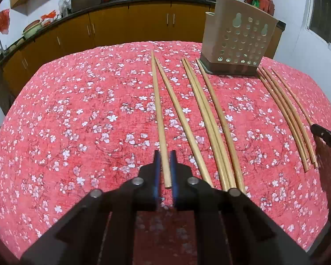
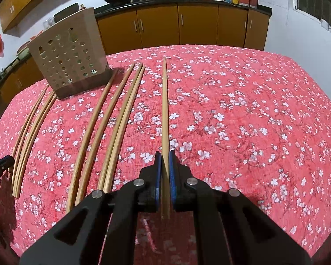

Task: Organize utensils
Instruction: 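Lift the held chopsticks off the table with both tools, tilting them upright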

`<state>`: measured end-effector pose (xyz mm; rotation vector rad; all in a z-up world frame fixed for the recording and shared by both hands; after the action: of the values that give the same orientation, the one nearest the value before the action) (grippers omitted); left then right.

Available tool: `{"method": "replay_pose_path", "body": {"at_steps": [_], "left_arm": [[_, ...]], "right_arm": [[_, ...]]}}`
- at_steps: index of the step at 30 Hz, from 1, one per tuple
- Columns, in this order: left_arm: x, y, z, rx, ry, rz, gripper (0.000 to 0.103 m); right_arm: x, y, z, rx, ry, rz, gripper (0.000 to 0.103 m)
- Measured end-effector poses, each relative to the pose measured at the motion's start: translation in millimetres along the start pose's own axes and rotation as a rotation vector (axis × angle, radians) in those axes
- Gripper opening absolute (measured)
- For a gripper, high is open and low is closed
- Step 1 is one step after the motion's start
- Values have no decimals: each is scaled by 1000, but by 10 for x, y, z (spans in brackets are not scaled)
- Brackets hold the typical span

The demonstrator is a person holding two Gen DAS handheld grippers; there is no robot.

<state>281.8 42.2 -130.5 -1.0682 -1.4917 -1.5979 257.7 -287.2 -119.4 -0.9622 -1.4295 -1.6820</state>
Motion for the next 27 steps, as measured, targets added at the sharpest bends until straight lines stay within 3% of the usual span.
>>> {"method": "replay_pose_path", "body": {"at_steps": [4,7,27], "left_arm": [[24,46,49,1,-6,20,8],[148,107,106,-1,1,-9,8],[1369,634,226,64,-33,-331,8]], "right_arm": [[135,30,-29,-18,22,-32,8],[325,77,-70,-18,26,-81,8],[1240,540,-158,-37,39,-359,8]]}}
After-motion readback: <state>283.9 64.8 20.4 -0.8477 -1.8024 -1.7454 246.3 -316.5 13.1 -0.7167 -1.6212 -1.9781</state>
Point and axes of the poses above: each gripper's, at about its wrist camera, not at the fingertips, and x roughly against the way its jaws point, z to its left, y to its top, the point moved 8 cm from there along -x, roughly the way its jaws point, and after that the axes turned 12 degrees about z, right-handed, at the moved point
